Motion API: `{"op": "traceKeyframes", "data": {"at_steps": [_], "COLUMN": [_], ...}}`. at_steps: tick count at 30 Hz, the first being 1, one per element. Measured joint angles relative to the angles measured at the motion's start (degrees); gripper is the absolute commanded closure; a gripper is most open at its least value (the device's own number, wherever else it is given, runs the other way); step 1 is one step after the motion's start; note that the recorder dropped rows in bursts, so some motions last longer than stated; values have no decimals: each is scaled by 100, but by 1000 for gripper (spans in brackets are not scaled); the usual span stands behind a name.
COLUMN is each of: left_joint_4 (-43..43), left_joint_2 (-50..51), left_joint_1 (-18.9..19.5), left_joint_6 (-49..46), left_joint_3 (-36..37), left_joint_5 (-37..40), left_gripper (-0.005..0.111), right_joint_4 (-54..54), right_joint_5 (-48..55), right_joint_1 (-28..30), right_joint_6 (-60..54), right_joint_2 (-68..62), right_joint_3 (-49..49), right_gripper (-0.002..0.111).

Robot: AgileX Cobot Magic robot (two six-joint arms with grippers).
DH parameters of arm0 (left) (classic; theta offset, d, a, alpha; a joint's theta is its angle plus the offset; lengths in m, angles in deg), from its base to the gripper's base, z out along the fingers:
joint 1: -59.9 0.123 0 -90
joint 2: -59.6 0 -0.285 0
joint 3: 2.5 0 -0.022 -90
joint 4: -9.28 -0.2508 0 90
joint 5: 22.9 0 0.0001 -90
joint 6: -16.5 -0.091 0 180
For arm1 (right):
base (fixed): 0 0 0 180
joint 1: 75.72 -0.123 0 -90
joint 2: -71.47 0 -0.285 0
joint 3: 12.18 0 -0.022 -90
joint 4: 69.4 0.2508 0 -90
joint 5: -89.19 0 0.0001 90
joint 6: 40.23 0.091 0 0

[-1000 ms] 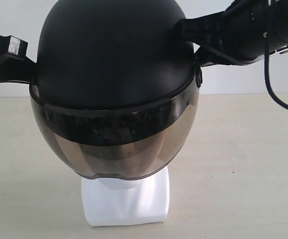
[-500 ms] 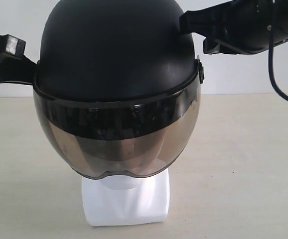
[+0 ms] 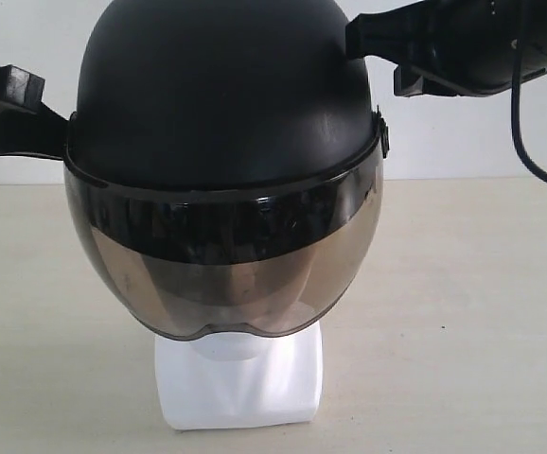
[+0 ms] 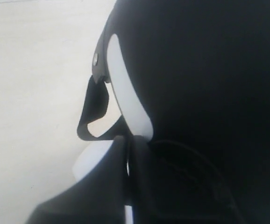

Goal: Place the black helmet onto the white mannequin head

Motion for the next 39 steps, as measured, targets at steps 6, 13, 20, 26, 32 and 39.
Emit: {"op": "traceKeyframes", "data": {"at_steps": [6, 13, 20, 26, 32, 39], "left_joint_4": [-44, -44, -653, -1197, -1219, -1010], "left_joint_2": [-138, -170, -195, -349, -892, -1704], "left_joint_1": [-23, -36, -98, 126, 458, 506], "left_joint_6": [0, 11, 798, 1324, 1361, 1401], "left_joint_3": [0, 0, 0, -10, -10, -10], "left_joint_5": [-11, -34, -30, 6, -16, -5], "left_gripper": [102, 102, 102, 102, 102, 102], "right_joint_4": [-60, -48, -141, -320, -422, -437], "right_joint_5": [218, 362, 697, 1105, 1471, 2020], "right_joint_1": [9, 9, -14, -23, -23, -35], "right_joint_6": [43, 43, 43, 30, -48, -233], "right_joint_2": [13, 166, 675, 1036, 1391, 1926], "right_joint_3": [0, 0, 0, 0, 0, 0], "right_gripper": [108, 108, 108, 108, 108, 108]}}
